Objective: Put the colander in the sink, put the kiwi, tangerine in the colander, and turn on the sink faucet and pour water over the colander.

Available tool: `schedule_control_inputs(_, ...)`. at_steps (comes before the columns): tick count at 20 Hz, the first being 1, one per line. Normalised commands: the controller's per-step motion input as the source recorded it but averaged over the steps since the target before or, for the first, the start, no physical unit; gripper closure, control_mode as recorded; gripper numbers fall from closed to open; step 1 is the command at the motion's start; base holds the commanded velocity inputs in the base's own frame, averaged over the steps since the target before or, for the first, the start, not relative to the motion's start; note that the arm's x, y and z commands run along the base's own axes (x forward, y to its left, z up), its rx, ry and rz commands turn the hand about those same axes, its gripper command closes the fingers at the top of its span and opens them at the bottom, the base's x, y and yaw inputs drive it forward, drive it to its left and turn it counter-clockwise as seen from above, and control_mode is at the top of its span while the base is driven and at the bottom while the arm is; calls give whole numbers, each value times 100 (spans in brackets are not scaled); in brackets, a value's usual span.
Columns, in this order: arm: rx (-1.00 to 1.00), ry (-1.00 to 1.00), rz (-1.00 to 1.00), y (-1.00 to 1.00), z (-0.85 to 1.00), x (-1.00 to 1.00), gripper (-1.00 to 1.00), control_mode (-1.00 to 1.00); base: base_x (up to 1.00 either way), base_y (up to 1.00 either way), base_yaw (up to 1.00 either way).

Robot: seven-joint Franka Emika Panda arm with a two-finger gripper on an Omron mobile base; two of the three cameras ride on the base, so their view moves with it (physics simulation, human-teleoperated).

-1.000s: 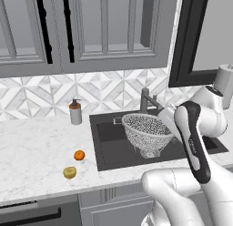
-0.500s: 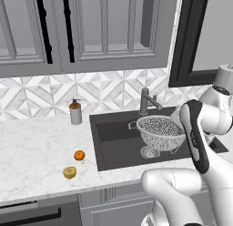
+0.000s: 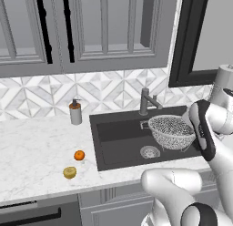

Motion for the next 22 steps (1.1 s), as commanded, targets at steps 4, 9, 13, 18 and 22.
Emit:
schedule_control_inputs(4,0,2,2,-37,-8,45,100,-100,0,0,0)
schedule_control_inputs(9,0,0,19,-11,-13,25,100,-100,0,0,0)
schedule_control_inputs(13,0,0,26,0,-21,37,100,-100,0,0,0)
schedule_control_inputs(18,9,0,23,-10,-8,33,100,-100,0,0,0)
schedule_control_inputs(22,8,0,12,-3,-17,15,100,-100,0,0,0)
